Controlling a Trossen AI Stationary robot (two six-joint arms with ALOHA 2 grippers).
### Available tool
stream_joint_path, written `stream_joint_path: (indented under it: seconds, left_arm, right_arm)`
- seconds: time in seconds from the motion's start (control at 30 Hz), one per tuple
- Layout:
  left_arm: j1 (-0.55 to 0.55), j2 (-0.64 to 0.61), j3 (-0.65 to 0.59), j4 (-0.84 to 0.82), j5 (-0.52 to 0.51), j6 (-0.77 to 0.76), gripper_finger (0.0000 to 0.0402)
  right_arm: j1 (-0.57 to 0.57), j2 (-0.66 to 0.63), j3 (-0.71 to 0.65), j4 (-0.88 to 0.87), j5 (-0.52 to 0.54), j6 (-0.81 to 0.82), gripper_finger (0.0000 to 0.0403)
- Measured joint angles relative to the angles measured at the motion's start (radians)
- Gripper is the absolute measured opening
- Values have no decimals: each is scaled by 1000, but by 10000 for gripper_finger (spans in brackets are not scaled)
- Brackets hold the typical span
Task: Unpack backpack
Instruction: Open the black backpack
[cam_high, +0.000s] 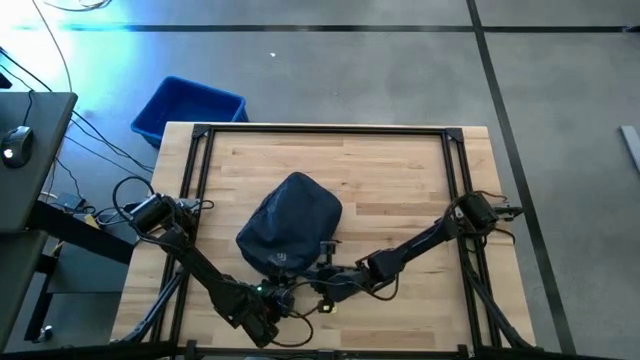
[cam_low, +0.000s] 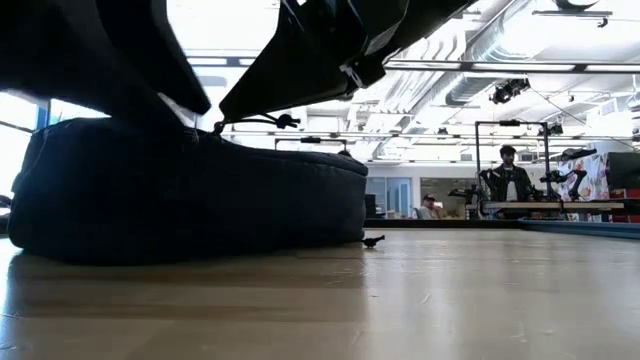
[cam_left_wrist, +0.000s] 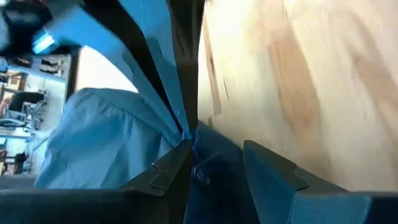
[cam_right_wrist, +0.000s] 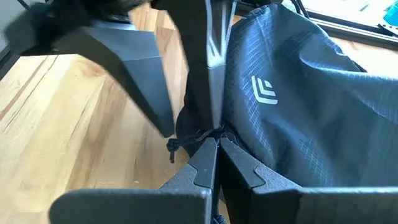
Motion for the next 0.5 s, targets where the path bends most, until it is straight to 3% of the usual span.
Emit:
stream_joint_path:
  seconds: [0.3,0.5]
  left_arm:
    - [75,3,-6,-41,6,-149,126]
    - [119,30,-26,-62,104,-214,126]
  right_arm:
    - [0,-1,0,0,7,-10,0]
    - [0,-1,0,-9,9,-16,0]
